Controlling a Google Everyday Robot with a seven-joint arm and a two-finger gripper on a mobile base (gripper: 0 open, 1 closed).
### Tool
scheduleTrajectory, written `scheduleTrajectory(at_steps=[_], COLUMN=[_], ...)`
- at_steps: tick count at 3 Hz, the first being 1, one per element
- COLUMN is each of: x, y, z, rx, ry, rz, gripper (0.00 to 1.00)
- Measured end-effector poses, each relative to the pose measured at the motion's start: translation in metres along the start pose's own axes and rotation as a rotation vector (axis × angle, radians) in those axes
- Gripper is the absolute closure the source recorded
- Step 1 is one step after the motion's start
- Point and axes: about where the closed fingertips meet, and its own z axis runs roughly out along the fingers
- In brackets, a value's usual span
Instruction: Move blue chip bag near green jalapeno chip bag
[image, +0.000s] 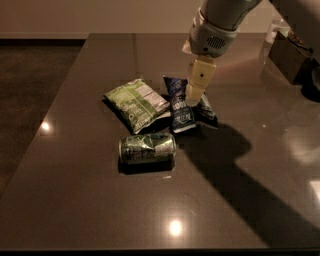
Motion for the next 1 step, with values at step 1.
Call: scheduleTrajectory(at_steps=[1], x=[0.0], y=[0.0], z=[0.0], rx=[0.0], ry=[0.0], rz=[0.0], gripper=[0.0])
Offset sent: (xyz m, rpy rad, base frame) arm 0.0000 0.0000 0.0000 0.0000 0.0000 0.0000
